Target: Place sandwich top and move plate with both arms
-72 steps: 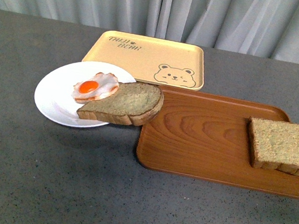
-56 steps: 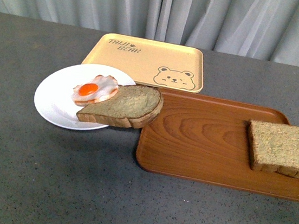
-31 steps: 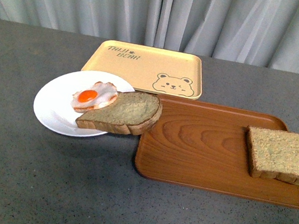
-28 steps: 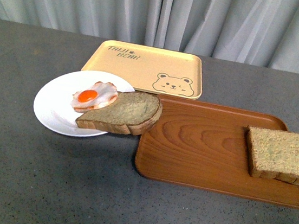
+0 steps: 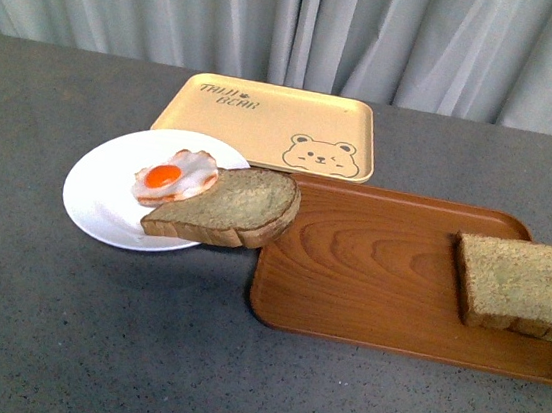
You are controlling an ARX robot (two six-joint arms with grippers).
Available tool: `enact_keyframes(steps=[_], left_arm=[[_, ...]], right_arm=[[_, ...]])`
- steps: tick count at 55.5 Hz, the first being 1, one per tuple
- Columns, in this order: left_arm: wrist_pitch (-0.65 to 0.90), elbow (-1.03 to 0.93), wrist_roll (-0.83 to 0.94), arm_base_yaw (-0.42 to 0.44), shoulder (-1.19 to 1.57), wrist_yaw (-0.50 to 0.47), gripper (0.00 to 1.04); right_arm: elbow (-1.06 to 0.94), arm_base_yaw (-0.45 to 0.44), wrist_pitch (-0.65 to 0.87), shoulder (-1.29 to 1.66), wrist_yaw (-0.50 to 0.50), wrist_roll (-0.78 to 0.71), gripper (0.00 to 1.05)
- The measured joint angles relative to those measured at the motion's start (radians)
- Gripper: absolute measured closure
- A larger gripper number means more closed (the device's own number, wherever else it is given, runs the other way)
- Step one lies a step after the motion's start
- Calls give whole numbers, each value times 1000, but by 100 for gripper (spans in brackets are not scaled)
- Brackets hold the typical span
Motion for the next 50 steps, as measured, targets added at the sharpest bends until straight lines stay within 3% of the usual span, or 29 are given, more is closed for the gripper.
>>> enact_keyframes(steps=[12,44,50], left_arm=[[0,0,0,0,0,0,9],[0,0,0,0,0,0,9],[0,0,0,0,0,0,9]], right_arm=[[160,-90,87,439,-89,158,9],[372,-27,119,687,-112,324,9],[381,-14,119,692,-114,340,23]])
